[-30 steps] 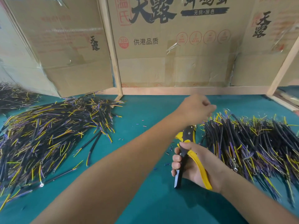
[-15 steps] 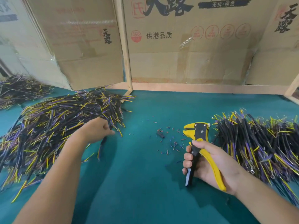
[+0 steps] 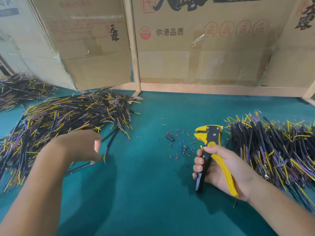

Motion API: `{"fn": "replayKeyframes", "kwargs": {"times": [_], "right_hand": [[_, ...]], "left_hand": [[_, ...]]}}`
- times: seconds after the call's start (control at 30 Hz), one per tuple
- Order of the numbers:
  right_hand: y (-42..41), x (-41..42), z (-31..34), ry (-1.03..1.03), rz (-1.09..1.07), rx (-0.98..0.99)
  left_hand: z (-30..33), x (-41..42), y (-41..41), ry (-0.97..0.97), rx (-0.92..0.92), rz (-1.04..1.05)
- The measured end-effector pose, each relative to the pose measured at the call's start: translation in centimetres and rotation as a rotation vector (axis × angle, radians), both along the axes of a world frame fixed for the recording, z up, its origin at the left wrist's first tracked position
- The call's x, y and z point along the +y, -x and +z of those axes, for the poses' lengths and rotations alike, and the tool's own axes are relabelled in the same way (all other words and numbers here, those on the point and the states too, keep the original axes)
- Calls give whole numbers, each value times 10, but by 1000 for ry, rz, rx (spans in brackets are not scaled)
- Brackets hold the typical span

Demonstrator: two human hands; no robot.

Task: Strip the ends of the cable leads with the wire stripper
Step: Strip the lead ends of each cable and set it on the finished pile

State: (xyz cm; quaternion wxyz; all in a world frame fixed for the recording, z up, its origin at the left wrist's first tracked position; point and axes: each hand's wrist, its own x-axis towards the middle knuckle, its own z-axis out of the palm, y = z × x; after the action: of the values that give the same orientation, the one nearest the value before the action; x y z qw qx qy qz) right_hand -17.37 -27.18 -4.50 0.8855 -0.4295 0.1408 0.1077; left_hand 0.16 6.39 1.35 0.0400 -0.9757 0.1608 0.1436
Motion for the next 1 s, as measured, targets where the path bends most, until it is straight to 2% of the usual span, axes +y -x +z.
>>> {"fn": "replayKeyframes", "kwargs": {"times": [0.17, 0.23, 0.3, 0.37, 0.43, 0.57, 0.67, 0.87, 1.0], "right_hand": [[2, 3, 3, 13, -9, 6], [3, 3, 3, 8, -11, 11], [2, 3, 3, 8, -10, 11], [2, 3, 3, 7, -8, 12], [2, 4, 3, 3, -8, 17], [2, 3, 2, -13, -7, 17], [2, 3, 2, -17, -2, 10], [1, 3, 0, -16, -8, 14], [0, 3, 0, -7, -14, 19]], "left_hand": [[-23, 1, 17, -309, -105, -11], [-23, -6, 15, -321, -120, -48], [-15, -18, 12, -250, -139, -142], [1, -33, 13, -46, -150, -232], [19, -51, 20, 277, -110, -326], [39, -88, 40, 855, 140, -571], [26, -111, 50, 1198, 221, -603], [-14, -131, 60, 1501, 271, -475], [-20, -133, 61, 1587, 245, -404]]}}
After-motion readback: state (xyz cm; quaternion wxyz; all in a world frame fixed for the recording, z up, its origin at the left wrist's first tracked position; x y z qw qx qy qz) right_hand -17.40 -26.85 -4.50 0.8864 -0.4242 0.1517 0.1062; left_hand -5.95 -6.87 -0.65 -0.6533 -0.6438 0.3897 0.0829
